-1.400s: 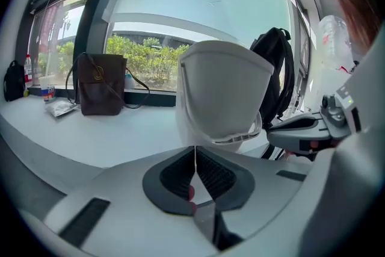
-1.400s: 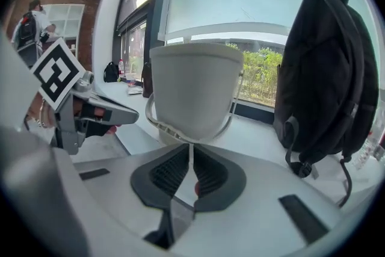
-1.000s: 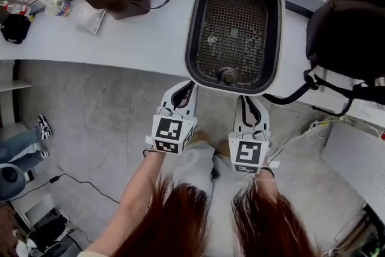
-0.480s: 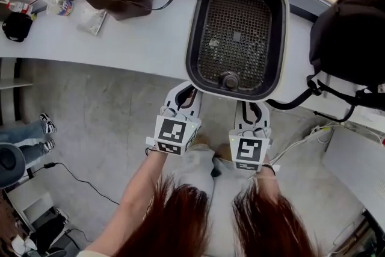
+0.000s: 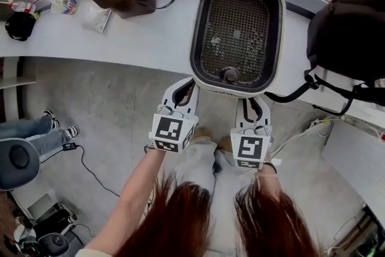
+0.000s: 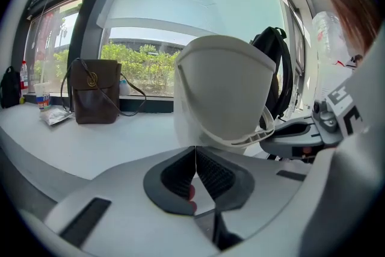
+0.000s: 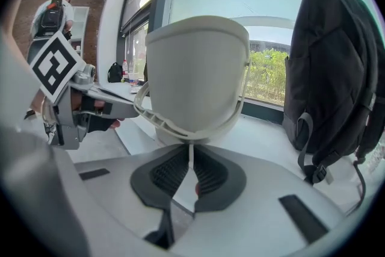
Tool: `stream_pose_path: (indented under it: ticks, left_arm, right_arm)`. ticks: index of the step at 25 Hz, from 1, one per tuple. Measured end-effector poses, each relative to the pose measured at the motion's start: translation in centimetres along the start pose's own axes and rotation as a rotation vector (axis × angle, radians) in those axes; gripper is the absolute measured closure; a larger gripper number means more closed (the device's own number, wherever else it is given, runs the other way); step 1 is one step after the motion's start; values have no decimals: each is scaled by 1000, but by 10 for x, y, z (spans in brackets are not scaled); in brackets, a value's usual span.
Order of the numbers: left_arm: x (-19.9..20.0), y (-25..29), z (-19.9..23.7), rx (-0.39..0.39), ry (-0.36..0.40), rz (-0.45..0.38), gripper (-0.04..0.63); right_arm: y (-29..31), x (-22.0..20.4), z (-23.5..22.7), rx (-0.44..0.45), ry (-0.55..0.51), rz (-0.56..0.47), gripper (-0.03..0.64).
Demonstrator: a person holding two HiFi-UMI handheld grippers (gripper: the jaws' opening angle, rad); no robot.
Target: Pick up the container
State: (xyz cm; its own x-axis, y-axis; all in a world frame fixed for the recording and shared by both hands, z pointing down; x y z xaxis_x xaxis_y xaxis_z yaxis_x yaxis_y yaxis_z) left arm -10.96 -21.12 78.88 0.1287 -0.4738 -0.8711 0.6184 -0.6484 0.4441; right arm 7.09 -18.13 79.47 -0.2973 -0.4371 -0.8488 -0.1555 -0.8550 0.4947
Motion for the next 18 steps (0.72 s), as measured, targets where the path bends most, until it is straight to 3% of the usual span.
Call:
stream_pose_path:
  ticks: [18]
  left_arm:
    - [57,-47,-23,-21,-17,34,580]
  right_arm:
    - [-63,62,-4,-14,26,31,594]
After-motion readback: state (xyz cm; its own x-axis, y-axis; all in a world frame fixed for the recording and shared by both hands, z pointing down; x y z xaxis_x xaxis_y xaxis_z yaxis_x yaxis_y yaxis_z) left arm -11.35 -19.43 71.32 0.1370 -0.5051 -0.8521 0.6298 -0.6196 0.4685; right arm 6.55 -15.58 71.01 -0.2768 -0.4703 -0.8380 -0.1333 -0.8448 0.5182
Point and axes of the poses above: the fingertips, and each gripper's own axes: y forward along the fingers, z to its left, x out of its top, the point moved 7 cm from there along -y, backward along the fingers, and after that the axes turned 11 degrees about -x, right-handed, at the moved point
